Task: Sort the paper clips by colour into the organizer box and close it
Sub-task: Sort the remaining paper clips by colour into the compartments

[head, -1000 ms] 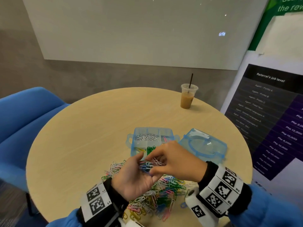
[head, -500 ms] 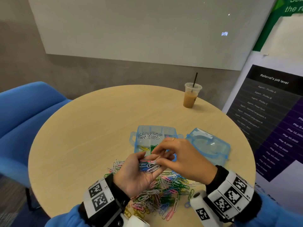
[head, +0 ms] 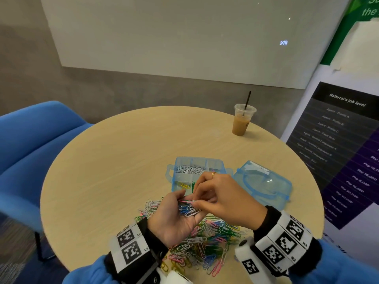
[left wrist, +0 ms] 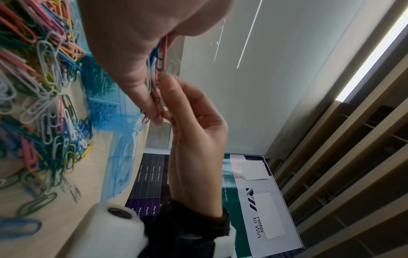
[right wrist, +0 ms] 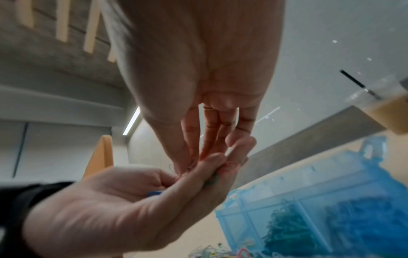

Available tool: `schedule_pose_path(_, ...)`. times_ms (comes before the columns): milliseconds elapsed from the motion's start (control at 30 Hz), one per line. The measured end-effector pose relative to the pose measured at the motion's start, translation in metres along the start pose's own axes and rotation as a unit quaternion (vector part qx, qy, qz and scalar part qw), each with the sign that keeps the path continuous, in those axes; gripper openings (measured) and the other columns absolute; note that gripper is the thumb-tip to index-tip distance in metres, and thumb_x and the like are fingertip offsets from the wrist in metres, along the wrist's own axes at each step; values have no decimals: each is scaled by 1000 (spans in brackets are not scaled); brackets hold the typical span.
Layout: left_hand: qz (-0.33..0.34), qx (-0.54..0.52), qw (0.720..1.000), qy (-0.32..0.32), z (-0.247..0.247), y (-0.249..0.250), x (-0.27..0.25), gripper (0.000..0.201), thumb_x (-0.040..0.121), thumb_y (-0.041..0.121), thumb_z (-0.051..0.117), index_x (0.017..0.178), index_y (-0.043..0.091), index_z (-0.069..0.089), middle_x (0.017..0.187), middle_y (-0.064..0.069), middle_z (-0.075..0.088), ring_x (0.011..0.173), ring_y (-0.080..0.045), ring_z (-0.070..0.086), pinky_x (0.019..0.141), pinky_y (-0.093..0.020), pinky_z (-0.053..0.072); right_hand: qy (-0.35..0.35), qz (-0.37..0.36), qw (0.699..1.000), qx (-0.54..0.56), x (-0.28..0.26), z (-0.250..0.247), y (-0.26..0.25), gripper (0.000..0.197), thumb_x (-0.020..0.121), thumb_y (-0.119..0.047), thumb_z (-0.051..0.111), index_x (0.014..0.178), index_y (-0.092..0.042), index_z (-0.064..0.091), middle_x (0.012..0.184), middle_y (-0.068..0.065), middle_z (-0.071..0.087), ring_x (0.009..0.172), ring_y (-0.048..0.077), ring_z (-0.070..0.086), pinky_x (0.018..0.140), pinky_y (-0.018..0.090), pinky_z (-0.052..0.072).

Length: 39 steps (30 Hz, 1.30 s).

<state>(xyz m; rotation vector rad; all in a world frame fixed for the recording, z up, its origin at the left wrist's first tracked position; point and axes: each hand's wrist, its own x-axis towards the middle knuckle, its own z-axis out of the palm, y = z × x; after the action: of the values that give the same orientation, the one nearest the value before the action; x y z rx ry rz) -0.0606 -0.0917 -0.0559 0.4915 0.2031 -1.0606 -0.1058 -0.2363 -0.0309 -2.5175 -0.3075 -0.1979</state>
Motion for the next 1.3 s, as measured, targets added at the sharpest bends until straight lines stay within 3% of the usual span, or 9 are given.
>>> schedule_pose_path(133, -4, -37, 999, 12, -2, 0, 2, 62, 105, 27, 28, 90, -22, 64, 102, -30, 65, 82, -34, 66, 68, -52, 56, 18, 40, 998, 45, 0, -3, 0, 4, 80, -25, 75, 79, -21, 75, 86, -4, 63, 76, 9, 61, 67, 24, 48)
schedule_pose_path(300, 6, -53, 998, 21, -4, 2, 4, 56, 106, 29, 26, 113, -18, 54, 100, -29, 64, 85, -36, 66, 72, -58, 50, 2, 86, 991, 99, 2, -5, 6, 6, 81, -23, 76, 81, -17, 75, 83, -1, 65, 62, -2, 53, 59, 13, 38)
schedule_pose_path(433, 15, -44, 998, 35, -6, 5, 7, 56, 105, 26, 24, 115, -21, 52, 116, -30, 63, 92, -44, 68, 87, -53, 53, 38, 132, 970, 200, 12, -7, 12, 8, 85, -18, 72, 82, -11, 72, 75, 0, 71, 70, 16, 67, 67, 31, 54)
schedule_pose_path(533, 11, -35, 998, 44, -6, 6, 7, 57, 106, 28, 23, 122, -20, 51, 122, -34, 59, 109, -46, 58, 94, -52, 50, 119, 145, 960, 207, 34, -9, 20, 8, 87, -17, 71, 80, -13, 70, 71, -3, 66, 63, 9, 57, 60, 22, 46)
schedule_pose_path(633, 17, -24, 998, 49, -3, 9, 5, 57, 106, 27, 23, 119, -19, 53, 122, -33, 60, 109, -45, 58, 77, -57, 51, 171, 152, 961, 156, 61, -12, 32, 6, 86, -19, 72, 85, -13, 73, 79, 1, 72, 73, 13, 65, 69, 27, 52)
schedule_pose_path(733, 27, -27, 998, 53, -3, 15, 2, 56, 106, 28, 22, 121, -18, 52, 122, -32, 60, 118, -43, 55, 95, -49, 50, 120, 185, 974, 45, 71, -10, 40, 28, 86, -29, 72, 109, -12, 71, 99, 1, 72, 86, 11, 62, 80, 23, 45)
schedule_pose_path(867, 46, -34, 998, 41, -3, 24, -1, 56, 106, 27, 23, 122, -18, 52, 121, -32, 61, 117, -42, 55, 100, -48, 42, 103, 121, 987, 13, 57, -8, 27, 20, 89, -30, 68, 105, -18, 73, 101, -8, 70, 90, 4, 62, 77, 20, 48)
schedule_pose_path(1067, 45, -38, 998, 23, -5, 26, -1, 58, 106, 29, 21, 120, -19, 51, 123, -34, 58, 117, -40, 56, 76, -61, 48, -3, -12, 1000, -10, 33, -1, 16, 11, 86, -29, 71, 84, -20, 76, 99, -7, 62, 91, 3, 55, 70, 6, 34)
schedule_pose_path(1300, 40, -41, 998, 19, -5, 22, 0, 57, 106, 29, 24, 121, -18, 53, 123, -29, 61, 108, -39, 62, 88, -55, 52, -25, -24, 999, -23, 32, -2, 16, 11, 95, -24, 60, 90, -15, 65, 95, -5, 57, 86, 3, 50, 71, 12, 34)
